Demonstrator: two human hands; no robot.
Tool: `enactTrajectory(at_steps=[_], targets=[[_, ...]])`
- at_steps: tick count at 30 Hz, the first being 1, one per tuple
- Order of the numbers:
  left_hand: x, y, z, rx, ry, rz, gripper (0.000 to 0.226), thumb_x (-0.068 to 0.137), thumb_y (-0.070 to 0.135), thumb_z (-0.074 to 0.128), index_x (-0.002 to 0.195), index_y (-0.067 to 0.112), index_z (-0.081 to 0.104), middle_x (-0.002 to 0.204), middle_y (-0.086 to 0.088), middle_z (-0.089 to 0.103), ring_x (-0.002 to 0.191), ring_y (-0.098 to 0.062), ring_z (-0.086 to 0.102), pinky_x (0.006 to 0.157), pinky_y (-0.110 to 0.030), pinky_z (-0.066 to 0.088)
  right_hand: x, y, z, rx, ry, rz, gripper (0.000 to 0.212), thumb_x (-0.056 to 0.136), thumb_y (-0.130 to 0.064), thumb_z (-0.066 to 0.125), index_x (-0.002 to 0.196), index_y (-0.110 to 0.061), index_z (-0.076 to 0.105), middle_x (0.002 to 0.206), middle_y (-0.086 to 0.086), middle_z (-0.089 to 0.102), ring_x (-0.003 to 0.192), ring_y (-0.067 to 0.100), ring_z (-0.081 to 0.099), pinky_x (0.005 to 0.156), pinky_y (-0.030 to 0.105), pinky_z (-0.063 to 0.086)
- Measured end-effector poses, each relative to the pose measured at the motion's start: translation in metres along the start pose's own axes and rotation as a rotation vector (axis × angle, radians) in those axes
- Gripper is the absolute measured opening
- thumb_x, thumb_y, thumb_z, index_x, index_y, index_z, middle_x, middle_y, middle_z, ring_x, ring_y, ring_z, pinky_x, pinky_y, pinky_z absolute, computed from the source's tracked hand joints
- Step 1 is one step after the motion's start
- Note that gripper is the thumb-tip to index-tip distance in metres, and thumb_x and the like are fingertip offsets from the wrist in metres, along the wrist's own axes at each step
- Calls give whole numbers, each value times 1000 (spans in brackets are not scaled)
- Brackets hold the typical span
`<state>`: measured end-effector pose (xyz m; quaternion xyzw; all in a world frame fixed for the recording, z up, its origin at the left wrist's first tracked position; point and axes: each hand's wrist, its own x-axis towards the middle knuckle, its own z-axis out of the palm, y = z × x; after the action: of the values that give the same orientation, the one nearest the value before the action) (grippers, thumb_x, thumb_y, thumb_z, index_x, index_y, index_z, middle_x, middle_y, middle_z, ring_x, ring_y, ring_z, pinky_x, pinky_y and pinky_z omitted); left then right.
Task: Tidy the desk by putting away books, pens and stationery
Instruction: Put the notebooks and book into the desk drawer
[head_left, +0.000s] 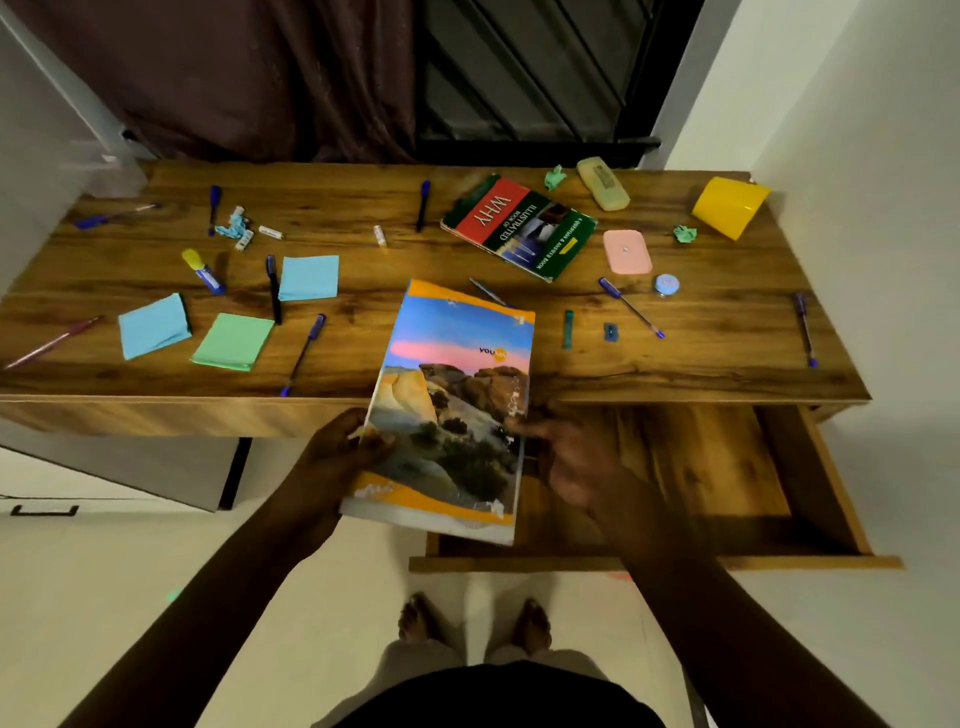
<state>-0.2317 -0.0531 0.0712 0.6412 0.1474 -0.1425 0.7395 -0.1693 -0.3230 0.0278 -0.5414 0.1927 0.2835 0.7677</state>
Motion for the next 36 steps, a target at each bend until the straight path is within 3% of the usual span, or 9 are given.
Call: enactTrajectory(at_steps=[8,10,13,19,23,26,30,34,36], targets=[[-24,-25,39,-37,-380,-288,59,93,5,62,144,34,51,134,-12,67,122,-37,65,99,-52,55,-85,41,-72,-34,-33,-63,61,89,4,70,142,-21,52,133,16,67,120,42,65,94,63,55],[-22,-34,50,-60,-429,-380,59,93,2,62,143,31,52,136,-14,66,123,-39,64,96,-52,57,-102,53,-89,-6,-23,-67,66,83,0,73,142,-21,53,135,17,65,121,43,64,97,68,50],[-20,-46,61,11,-459,-450,51,93,-1,60,140,21,57,134,-15,67,121,-38,65,96,-53,57,-121,66,-105,2,39,-44,66,75,-7,79,136,-22,59,129,16,68,116,41,67,88,59,57],[-13,-71,70,127,-379,-515,33,95,22,64,121,2,70,119,-22,72,112,-40,69,102,-57,53,-134,62,-114,-70,73,18,55,72,-13,72,125,-21,66,111,10,75,100,32,72,74,41,60],[7,-82,79,188,-248,-493,25,99,17,63,115,0,72,113,-22,74,106,-38,72,96,-53,57,-109,55,-119,-70,89,55,52,79,-17,70,130,-16,63,122,16,71,113,36,67,89,49,56],[25,-88,91,193,-135,-477,19,100,10,61,109,-4,72,106,-25,75,88,-31,75,78,-41,63,-73,52,-128,-109,143,114,36,94,-12,64,130,-9,63,123,21,68,115,39,65,103,57,48],[51,-96,111,191,-25,-476,15,100,5,56,101,1,70,92,-17,76,79,-27,75,73,-39,63,-30,43,-133,-203,298,168,27,97,-10,63,123,-2,65,119,23,70,106,36,70,92,51,58],[74,-105,125,224,14,-484,16,99,1,54,104,6,69,100,-16,74,84,-27,73,67,-36,63,8,48,-141,-212,342,74,33,90,-11,70,123,-8,72,120,19,72,113,38,68,102,59,52],[87,-113,127,229,44,-458,24,95,-4,54,114,3,69,108,-18,73,91,-33,73,76,-42,64,35,62,-159,-206,345,58,37,84,-12,73,122,-12,74,119,17,74,111,36,70,101,58,53]])
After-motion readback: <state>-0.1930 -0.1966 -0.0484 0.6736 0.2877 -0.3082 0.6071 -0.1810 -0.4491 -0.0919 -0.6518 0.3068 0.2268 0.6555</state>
